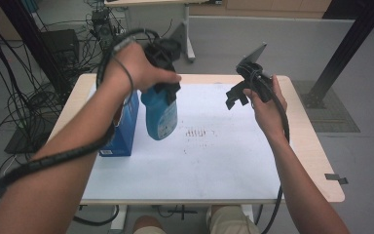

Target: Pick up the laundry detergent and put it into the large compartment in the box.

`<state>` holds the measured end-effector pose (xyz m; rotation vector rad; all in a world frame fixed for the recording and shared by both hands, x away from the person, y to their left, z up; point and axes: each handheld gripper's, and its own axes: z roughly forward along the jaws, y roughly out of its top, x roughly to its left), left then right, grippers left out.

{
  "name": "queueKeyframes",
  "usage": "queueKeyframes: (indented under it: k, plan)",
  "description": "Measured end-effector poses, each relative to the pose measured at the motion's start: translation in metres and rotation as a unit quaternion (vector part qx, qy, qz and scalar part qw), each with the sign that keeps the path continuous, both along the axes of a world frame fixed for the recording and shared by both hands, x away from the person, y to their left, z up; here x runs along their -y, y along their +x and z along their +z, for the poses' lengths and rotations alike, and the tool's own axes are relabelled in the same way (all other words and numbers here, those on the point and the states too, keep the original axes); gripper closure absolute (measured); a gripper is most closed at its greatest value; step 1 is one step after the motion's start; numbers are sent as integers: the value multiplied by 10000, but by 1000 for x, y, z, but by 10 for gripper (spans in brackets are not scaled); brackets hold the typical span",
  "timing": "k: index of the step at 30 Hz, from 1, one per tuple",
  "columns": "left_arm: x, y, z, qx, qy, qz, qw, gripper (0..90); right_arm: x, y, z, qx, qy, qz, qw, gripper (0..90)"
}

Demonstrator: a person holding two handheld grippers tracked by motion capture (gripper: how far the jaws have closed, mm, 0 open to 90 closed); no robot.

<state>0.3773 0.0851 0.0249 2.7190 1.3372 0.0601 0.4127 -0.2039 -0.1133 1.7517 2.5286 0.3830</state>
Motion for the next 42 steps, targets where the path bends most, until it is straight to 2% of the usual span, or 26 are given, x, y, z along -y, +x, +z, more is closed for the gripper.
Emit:
queueKeyframes:
  k: [4, 7, 11, 12, 13, 16, 18, 20, 23, 24, 25, 26, 28, 29, 31, 32, 33, 34, 35, 39, 42]
  plan:
    - [-7, 5, 38, 166, 38, 275, 9995, 377, -2, -1, 3, 24, -26, 14, 10000, 55]
    - [-11, 6, 61, 331, 124, 598, 9976, 377, -3, -3, 5, 33, -31, 32, 10000, 56]
    - [-26, 13, 84, 385, 102, 973, 9945, 377, -3, -4, 6, 42, -35, 36, 10000, 56]
    - [-26, 13, 84, 385, 102, 973, 9945, 376, -3, -4, 6, 42, -35, 36, 10000, 56]
    - [-37, 17, 92, 400, 38, 1209, 9918, 377, -4, -5, 7, 52, -55, 37, 10000, 56]
    - [-50, 24, 102, 373, 55, 1491, 9881, 377, -5, -4, 7, 55, -65, 61, 9999, 55]
    - [-59, 27, 105, 367, 40, 1736, 9841, 376, -7, -4, 7, 51, -73, 68, 9999, 55]
    - [-68, 31, 107, 347, 60, 1893, 9813, 377, -8, -4, 6, 42, -92, 77, 9999, 55]
    - [-84, 33, 108, 366, -7, 2180, 9753, 376, -10, -2, 4, 11, -112, 73, 9999, 56]
    - [-84, 33, 108, 366, -7, 2180, 9753, 376, -10, -2, 4, 11, -112, 73, 9999, 56]
    - [-97, 35, 108, 345, -70, 2385, 9705, 376, -11, -2, 3, 5, -127, 66, 9999, 55]
    - [-97, 35, 108, 345, -70, 2385, 9705, 377, -11, -2, 2, 4, -151, 86, 9998, 55]
    - [-109, 36, 106, 310, -82, 2580, 9656, 377, -12, -2, 2, 9, -162, 90, 9998, 55]
    - [-118, 35, 104, 352, -56, 2784, 9598, 376, -12, -3, 1, 18, -167, 81, 9998, 55]
    - [-125, 35, 100, 374, -16, 2960, 9544, 376, -12, -2, 0, 2, -176, 71, 9998, 55]
    - [-132, 34, 96, 408, -31, 3136, 9487, 376, -11, -2, 0, -2, -182, 79, 9998, 55]
    - [-132, 34, 96, 408, -31, 3136, 9487, 376, -11, -2, 0, -2, -182, 79, 9998, 55]
    - [-136, 34, 94, 392, -44, 3226, 9457, 376, -12, -2, -1, -13, -191, 68, 9998, 55]
    - [-145, 34, 87, 380, -73, 3404, 9395, 376, -11, -1, -2, -17, -192, 73, 9998, 55]
    - [-156, 35, 72, 347, -87, 3557, 9339, 376, -13, -1, -4, -27, -198, 89, 9998, 55]
    - [-160, 36, 62, 336, -77, 3623, 9314, 376, -16, 0, -5, -38, -218, 110, 9997, 55]
